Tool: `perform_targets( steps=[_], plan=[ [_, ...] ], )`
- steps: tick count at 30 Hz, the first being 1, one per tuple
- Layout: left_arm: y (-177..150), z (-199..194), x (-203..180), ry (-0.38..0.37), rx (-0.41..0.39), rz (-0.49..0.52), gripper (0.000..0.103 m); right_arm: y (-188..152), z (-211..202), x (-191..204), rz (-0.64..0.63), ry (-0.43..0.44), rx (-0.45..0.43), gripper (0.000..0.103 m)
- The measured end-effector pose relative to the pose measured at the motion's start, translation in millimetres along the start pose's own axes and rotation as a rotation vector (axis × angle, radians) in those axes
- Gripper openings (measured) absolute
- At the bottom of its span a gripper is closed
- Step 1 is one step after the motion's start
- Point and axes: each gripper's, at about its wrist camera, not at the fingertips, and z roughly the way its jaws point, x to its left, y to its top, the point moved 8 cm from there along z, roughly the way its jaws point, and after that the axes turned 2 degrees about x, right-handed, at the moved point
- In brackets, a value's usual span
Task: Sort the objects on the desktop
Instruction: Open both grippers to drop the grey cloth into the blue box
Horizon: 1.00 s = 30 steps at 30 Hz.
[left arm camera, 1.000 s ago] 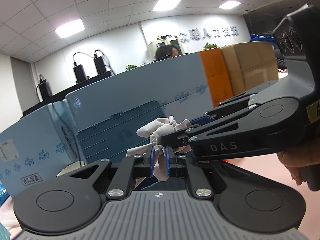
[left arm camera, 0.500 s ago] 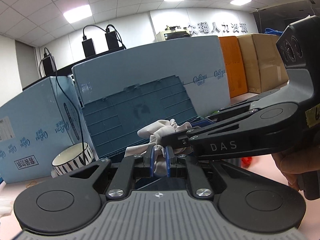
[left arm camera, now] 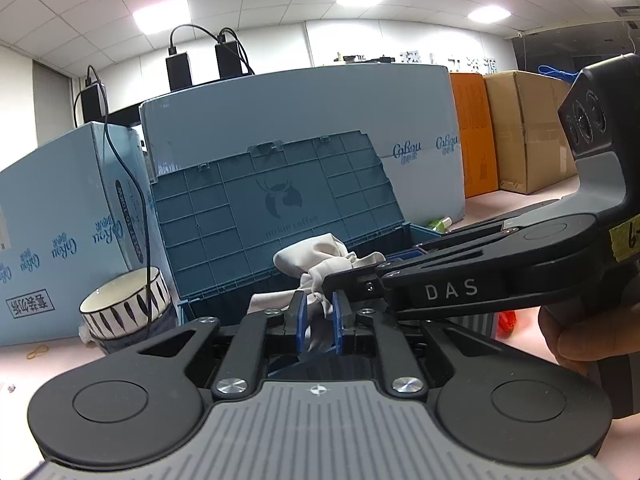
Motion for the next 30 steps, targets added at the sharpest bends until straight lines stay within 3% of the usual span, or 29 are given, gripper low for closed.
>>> perform_targets(
  steps=[2, 7, 15, 27, 29, 30],
  plan=[
    [1.0, 2.5, 2.9, 0.008, 0.008, -0.012, 0.018, 0.5, -0.7, -3.2, 0.006, -0.015, 0.002, 0.035],
    [4.7, -1.0, 14.0, 0.044, -0.021, -0.039, 0.046, 2.7, -6.2, -9.7, 0.021, -0.033, -0.017, 0.047],
    [5.5, -4.5, 18.2, 0.057, -0.058, -0.073, 0.06, 2.4, -13.8, -15.1, 0.047, -0.038, -0.064, 0.053],
    [5.4, -5.4, 18.5, 0.086, -0.058, -0.059, 0.062, 6.2, -10.7, -13.4, 0.032, -0.038, -0.081, 0.055],
    [5.5, -5.7, 18.5, 0.092, -0.059, -0.055, 0.071, 7.0, -12.7, -13.2, 0.03, -0.041, -0.094, 0.06],
    [5.3, -6.2, 18.0, 0.096, -0.06, -0.05, 0.081, 7.4, -13.9, -13.1, 0.029, -0.042, -0.101, 0.066]
  ],
)
